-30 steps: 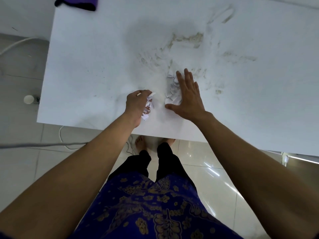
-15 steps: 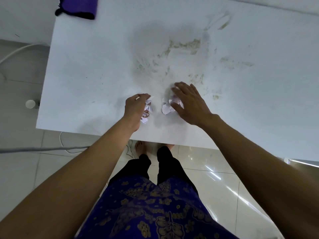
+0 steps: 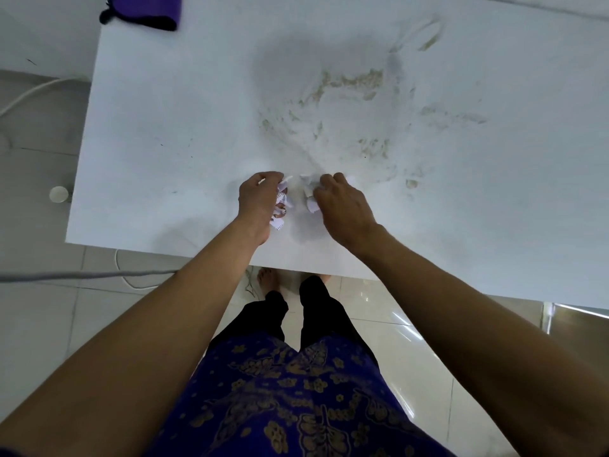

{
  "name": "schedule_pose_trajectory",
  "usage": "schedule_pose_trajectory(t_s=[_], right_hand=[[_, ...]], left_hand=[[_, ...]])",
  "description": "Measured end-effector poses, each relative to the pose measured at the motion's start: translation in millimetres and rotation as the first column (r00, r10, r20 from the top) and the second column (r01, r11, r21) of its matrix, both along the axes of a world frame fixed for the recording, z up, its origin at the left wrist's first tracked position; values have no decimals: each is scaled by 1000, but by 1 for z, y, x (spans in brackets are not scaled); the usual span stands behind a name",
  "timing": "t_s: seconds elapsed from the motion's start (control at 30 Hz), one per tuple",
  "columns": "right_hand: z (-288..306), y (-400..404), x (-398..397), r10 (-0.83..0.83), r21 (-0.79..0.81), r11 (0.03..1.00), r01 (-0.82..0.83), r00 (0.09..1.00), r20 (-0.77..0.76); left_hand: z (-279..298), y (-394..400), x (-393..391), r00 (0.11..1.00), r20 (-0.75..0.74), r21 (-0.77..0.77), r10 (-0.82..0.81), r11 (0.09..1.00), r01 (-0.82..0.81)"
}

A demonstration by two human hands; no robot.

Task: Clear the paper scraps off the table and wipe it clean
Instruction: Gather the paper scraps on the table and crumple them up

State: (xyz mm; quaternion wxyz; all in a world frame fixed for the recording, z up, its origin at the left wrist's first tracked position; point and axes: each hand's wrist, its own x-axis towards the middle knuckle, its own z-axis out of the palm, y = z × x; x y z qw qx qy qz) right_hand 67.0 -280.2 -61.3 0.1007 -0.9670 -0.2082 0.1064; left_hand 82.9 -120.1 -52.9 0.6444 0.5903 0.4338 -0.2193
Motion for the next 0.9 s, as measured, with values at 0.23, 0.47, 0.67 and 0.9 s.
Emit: schedule_pose_trajectory(t_s=[0.23,0.47,0.67,0.9], right_hand=[[11,-25,27,-361,183,917,354,933,4],[36,24,16,-409,482,784,390,910,-71],[37,47,10,-611,662,501,557,770,-186],[32,47,-10,-428,593,641,487,869,-251]], left_hand=[[9,-16,12,998,-50,-76,45,996,-49],[22,-37,18,993,-24,-330,116,937,-117],[18,-34,24,998,-24,-429,59,901,-63],[22,-28,27,997,-82,-337,11,941,-38]])
